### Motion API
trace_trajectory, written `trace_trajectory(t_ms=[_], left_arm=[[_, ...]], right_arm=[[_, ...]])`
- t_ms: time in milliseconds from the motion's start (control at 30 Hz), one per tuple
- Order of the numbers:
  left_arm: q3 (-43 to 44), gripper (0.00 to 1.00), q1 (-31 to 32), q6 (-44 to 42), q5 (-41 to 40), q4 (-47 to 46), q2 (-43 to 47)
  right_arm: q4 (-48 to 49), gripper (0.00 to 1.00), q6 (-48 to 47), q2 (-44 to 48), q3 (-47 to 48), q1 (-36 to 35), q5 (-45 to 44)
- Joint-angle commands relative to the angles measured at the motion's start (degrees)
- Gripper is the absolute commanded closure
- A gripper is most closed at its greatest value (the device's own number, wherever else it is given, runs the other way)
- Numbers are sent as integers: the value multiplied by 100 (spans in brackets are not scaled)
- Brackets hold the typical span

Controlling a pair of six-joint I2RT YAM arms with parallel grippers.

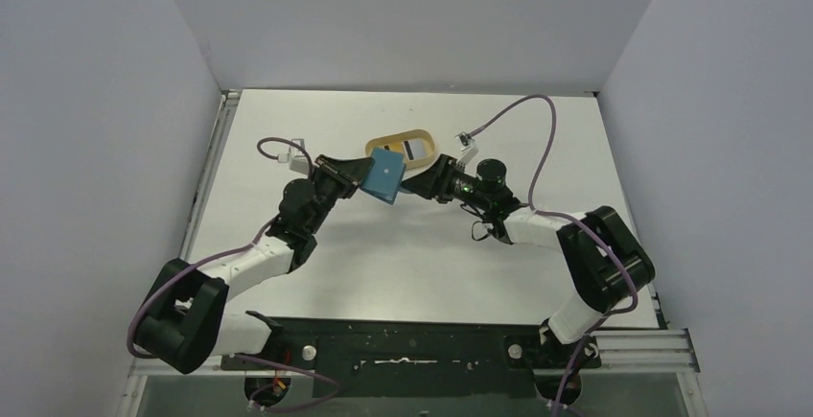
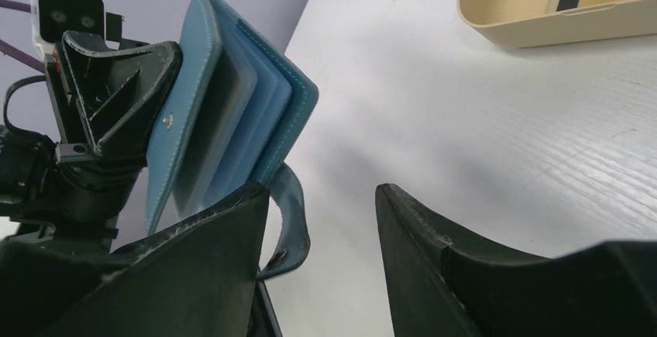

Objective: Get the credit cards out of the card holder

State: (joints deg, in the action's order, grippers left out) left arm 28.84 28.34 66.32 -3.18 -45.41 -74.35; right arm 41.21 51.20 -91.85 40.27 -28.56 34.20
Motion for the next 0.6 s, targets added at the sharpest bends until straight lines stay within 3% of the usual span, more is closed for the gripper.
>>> trace_trajectory(t_ms=[0, 333, 567], left_arm=[[69, 100, -39, 413, -32, -1021, -30], [43, 100, -58, 452, -37, -955, 65], [-88, 100, -262, 511, -8, -909, 146]], right_arm=[[1573, 48, 515, -273, 22, -16, 45], [2540, 48, 1004, -653, 117, -84, 272], [4159, 46, 1910, -1182, -50, -36, 386]])
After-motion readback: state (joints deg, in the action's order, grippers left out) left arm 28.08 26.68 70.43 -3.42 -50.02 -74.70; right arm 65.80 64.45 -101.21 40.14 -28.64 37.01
